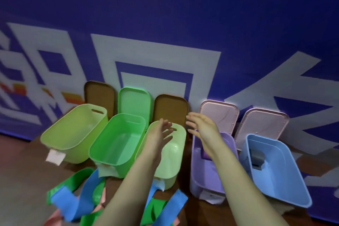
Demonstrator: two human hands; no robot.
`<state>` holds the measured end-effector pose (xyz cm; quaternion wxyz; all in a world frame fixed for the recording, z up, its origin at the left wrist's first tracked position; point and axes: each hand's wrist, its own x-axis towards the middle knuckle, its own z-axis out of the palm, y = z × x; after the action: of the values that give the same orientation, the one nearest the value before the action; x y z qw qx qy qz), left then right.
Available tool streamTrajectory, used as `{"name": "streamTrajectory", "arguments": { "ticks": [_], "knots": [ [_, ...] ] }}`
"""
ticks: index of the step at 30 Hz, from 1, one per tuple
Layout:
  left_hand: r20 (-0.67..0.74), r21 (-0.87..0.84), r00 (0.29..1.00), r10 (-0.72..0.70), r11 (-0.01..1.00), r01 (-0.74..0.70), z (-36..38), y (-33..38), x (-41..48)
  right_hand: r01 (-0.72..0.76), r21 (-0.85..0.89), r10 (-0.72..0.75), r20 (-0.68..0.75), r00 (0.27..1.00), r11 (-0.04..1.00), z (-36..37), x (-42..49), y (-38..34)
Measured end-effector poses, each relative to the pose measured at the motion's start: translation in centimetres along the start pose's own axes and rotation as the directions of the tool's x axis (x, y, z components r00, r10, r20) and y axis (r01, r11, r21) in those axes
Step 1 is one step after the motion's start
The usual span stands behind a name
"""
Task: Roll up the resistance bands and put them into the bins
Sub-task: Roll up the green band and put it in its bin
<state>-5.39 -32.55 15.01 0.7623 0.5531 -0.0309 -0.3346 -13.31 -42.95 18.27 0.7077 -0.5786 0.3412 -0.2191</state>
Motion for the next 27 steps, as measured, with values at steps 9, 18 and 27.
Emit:
{"name": "streamTrajectory", "arguments": {
  "ticks": [9, 18, 27],
  "knots": [
    [-0.106, 0.477, 0.963, 0.248, 0.862, -0.170, -11.8, 3.8, -4.1, 0.289, -0.398, -0.165, 0.316, 0.934, 0.871, 10.7, -3.9, 2.9],
    [0.230, 0.869, 0.971, 0.060, 0.436, -0.233, -22.5, 7.1, -3.3, 0.353, -0.763, -0.088, 0.366, 0.926, 0.541, 19.0, -7.1, 6.0],
    [0.351, 0.925, 0.911, -0.215, 0.227, -0.303, -29.1, 7.3, -2.2, 0.185, -0.884, 0.145, 0.269, 0.952, 0.430, 23.0, -10.1, 9.6]
  ]
}}
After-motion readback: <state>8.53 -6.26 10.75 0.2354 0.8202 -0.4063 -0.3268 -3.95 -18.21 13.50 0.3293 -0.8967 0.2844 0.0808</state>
